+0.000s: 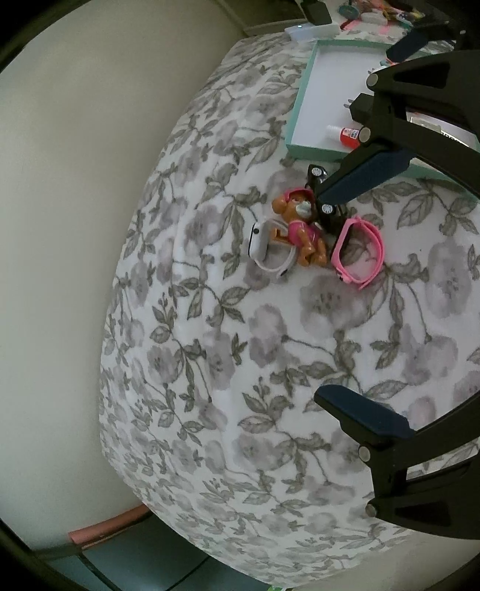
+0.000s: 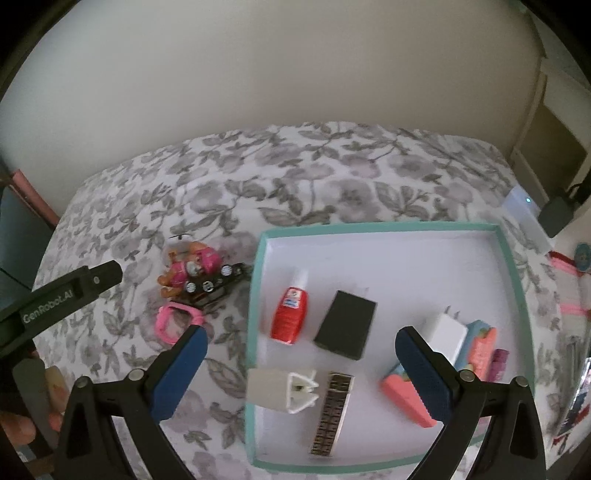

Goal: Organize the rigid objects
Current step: 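Withdraw both tools from the tray toward the pink band and figure, then grasp the pink wristband with the right tool while the left tool approaches the toy dog figure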

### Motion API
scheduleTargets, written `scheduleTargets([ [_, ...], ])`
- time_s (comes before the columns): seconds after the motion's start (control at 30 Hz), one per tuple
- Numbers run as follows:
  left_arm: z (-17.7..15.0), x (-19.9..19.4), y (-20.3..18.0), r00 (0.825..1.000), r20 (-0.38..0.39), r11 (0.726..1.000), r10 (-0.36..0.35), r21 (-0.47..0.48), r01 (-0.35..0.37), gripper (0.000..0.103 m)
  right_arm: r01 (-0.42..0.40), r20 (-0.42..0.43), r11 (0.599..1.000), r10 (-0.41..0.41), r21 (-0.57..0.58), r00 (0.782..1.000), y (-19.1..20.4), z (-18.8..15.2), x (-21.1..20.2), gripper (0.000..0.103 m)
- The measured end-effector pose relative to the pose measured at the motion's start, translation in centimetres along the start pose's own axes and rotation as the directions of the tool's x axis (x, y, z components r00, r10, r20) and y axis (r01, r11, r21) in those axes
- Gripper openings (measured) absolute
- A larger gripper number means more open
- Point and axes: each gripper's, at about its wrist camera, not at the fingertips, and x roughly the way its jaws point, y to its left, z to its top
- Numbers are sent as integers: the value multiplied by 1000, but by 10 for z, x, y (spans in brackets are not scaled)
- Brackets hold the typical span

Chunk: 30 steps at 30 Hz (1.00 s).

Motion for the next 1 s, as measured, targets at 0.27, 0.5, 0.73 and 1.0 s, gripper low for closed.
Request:
scheduleTargets([
  [0.27,1,7,17,1000,-25,1000,-12,-15,12,98,-1,-22,1000,0,-12,1000,15,-1,10,103],
  [0.5,0,18,30,998,-57,999,-19,-31,17,98,-23,-26,999,22,-36,999,29,-1,18,103],
  [0.73,-6,37,40,994,-108,999,-19,-38,15,98,-73,-8,994,73,-83,997,52,0,22,103],
  [1.0,-10,55,59,990,-143,997,0,-81,-12,98,-100,-33,988,97,-115,995,75,-4,37,103],
])
